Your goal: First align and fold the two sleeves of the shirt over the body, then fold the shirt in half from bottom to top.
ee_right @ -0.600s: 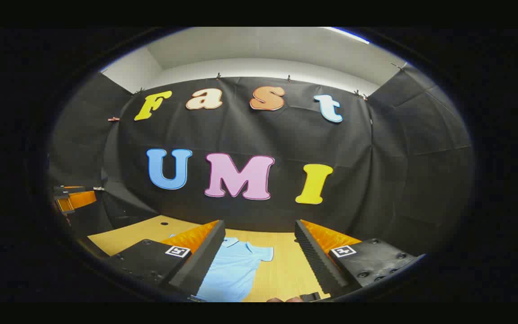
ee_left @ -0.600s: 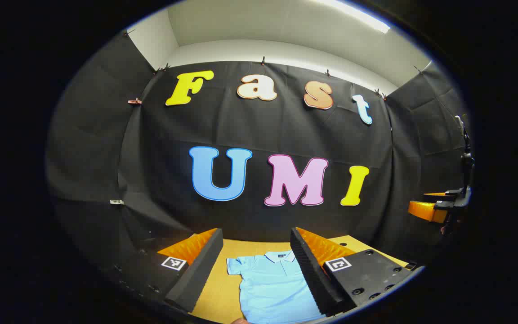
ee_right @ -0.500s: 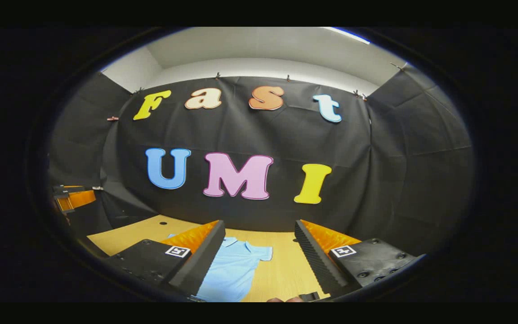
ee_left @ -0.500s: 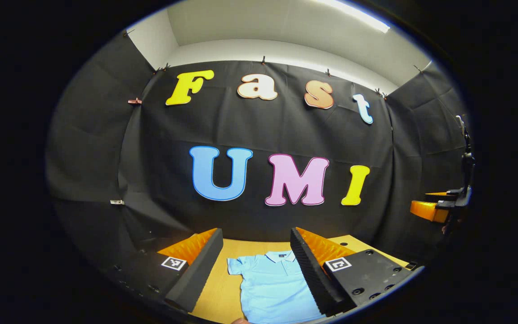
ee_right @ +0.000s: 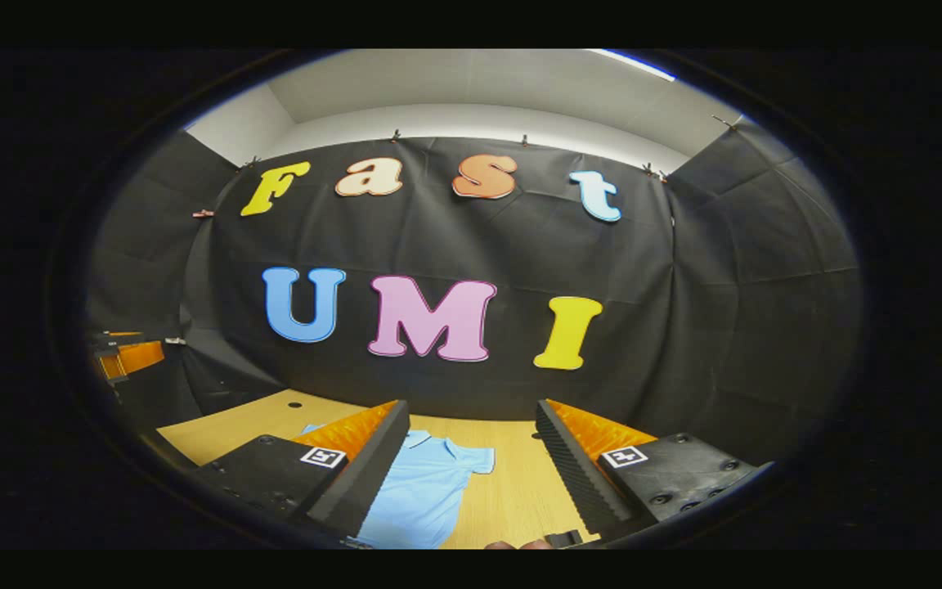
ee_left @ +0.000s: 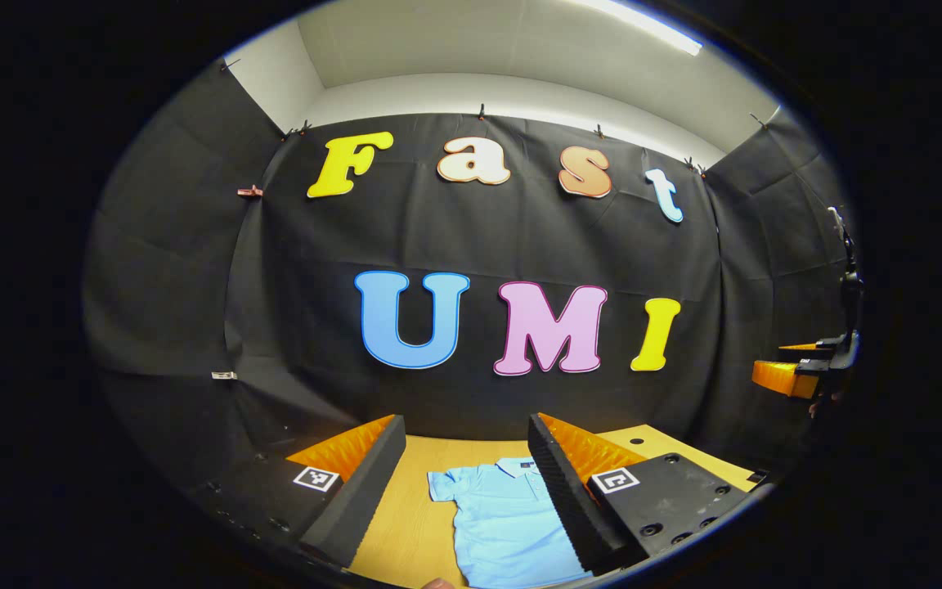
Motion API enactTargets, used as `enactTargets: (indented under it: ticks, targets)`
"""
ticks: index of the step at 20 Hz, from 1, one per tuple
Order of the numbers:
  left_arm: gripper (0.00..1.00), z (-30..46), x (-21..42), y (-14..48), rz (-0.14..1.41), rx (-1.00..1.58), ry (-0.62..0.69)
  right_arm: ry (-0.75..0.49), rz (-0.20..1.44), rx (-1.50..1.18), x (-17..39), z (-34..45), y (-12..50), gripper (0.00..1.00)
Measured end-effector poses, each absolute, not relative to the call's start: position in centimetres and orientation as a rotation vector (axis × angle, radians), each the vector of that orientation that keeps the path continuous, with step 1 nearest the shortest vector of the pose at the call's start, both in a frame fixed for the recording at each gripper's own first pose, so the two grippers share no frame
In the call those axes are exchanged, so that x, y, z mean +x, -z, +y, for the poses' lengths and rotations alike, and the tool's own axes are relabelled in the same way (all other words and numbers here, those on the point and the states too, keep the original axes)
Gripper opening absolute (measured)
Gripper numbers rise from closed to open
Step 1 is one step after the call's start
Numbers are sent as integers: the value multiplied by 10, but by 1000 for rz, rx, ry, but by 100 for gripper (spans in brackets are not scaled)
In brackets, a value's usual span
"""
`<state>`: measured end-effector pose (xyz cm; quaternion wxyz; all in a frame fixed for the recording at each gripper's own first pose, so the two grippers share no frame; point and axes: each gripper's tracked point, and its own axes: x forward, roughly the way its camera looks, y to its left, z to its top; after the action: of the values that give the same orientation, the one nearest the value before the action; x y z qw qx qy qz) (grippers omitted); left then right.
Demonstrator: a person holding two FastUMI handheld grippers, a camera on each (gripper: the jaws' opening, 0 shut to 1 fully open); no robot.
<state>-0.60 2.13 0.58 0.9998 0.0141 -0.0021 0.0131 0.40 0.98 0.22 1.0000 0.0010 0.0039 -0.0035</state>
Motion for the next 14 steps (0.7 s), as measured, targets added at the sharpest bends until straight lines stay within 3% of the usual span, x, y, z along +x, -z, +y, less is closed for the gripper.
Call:
enactTargets:
  ticks: [7,14]
  targets:
    - [96,28,-9,-11,-10,20,-21,-44,3,-20,16,25,-7,97]
    - [96,32,5,-12,-19,0,-19,-131,63,-31,91,20,-2,97]
